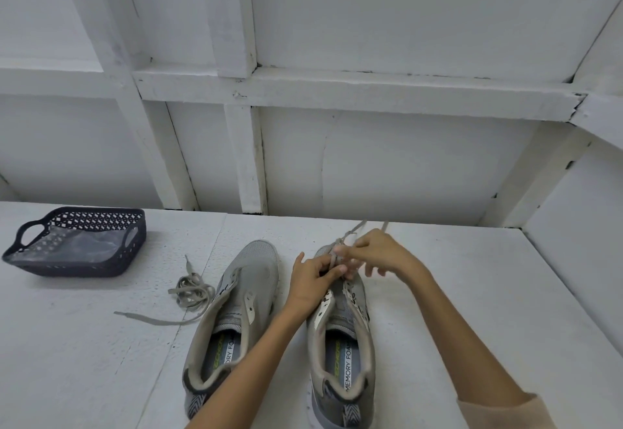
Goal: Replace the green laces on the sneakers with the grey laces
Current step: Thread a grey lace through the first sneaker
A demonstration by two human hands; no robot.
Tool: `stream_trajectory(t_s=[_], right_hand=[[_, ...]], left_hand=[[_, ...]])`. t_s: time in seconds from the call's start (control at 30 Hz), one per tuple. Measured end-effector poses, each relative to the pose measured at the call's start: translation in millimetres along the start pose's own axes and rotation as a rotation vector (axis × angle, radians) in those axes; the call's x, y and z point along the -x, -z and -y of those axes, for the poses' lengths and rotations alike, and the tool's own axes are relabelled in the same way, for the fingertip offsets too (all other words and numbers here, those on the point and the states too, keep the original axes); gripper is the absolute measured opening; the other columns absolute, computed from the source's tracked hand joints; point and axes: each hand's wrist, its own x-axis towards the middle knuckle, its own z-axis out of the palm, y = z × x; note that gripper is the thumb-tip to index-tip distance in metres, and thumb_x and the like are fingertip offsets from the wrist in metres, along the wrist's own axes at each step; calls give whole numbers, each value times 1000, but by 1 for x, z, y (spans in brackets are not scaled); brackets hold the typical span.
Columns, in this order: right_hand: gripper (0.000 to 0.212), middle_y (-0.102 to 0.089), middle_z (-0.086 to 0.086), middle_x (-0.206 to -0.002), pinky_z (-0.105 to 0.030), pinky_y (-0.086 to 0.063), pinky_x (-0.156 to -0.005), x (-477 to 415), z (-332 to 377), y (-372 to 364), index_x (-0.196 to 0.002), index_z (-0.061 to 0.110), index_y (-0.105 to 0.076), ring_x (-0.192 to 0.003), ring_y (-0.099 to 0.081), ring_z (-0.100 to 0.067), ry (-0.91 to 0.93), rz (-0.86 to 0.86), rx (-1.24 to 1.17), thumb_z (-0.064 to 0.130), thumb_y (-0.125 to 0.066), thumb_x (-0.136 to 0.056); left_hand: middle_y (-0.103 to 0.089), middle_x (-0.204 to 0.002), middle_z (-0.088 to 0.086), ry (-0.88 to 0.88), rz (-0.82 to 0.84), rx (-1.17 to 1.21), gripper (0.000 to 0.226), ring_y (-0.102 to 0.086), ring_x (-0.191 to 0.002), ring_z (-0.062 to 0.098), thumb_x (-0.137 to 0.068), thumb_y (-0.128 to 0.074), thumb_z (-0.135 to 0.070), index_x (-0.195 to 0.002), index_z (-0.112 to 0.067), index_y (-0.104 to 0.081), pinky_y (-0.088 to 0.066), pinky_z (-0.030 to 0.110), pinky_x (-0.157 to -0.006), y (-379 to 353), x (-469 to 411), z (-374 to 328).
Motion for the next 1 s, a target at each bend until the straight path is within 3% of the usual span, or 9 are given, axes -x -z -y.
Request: stream_trajectory(t_s=[0.1, 0.27, 0.47, 0.6, 0.77, 0.83, 0.9, 1.0], right_hand=[[15, -71, 7, -70, -29, -54, -67, 1, -1, -26, -75, 30, -72, -59, -67, -13, 118, -203, -142, 43, -77, -77], [6, -69, 9, -76, -39, -57, -69, -2, 4, -41, -77, 20, -70, -67, -65, -14, 189, -318, -211, 18, -74, -80], [14, -60, 18, -53, -12, -43, -53, 4, 19, -32, -73, 10, -66, -46, -55, 4, 275, -273, -337, 1, -71, -82], [18, -58, 11, -56, -14, -39, -49, 3, 27, -25, -72, 11, -63, -41, -50, 2, 276, -260, -465, -2, -68, -84], [18, -57, 8, -56, -15, -39, -48, 4, 27, -25, -72, 9, -63, -45, -48, -3, 288, -253, -550, -3, -67, -85], [18, -58, 7, -59, -14, -38, -46, 3, 25, -26, -73, 9, -62, -50, -48, -7, 286, -250, -578, -3, -66, -86], [17, -58, 5, -63, -13, -38, -46, 3, 25, -26, -74, 9, -61, -53, -49, -10, 283, -241, -600, -2, -64, -88], [14, -59, 4, -66, -19, -39, -45, 3, 22, -23, -79, 8, -61, -57, -53, -12, 275, -221, -611, 0, -61, -90]], left_hand=[[-72, -75, 7, 14, -29, -58, 40, -64, -76, 13, -77, -46, -64, -79, -31, -69, -3, 30, -113, -1, -2, 5], [-55, -51, -22, 29, -22, -77, 14, -56, -63, 0, -79, -55, -45, -67, -38, -57, 0, 30, -114, -1, 0, 0], [-62, -59, -23, -37, -41, -116, 26, -61, -76, -5, -68, -51, -68, -69, -43, -54, 3, 24, -111, 1, -1, -5], [-63, -63, -33, -44, -30, -43, 22, -64, -81, -5, -68, -53, -68, -67, -46, -56, 7, 22, -109, 1, -2, -5], [-68, -69, -26, -16, -6, 2, 3, -66, -83, -3, -71, -59, -61, -70, -59, -59, 8, 31, -114, 2, -2, -2], [-68, -69, -28, -18, 15, 16, 9, -66, -82, -4, -75, -67, -50, -69, -53, -60, 7, 35, -116, 2, 1, -3], [-66, -70, -31, -18, 32, 25, 15, -64, -80, -5, -75, -70, -39, -69, -45, -58, -1, 41, -118, 2, 2, -5], [-69, -86, -28, -24, 8, 108, 18, -64, -88, -3, -71, -76, -36, -82, -44, -64, -34, 47, -109, 2, 4, -3]])
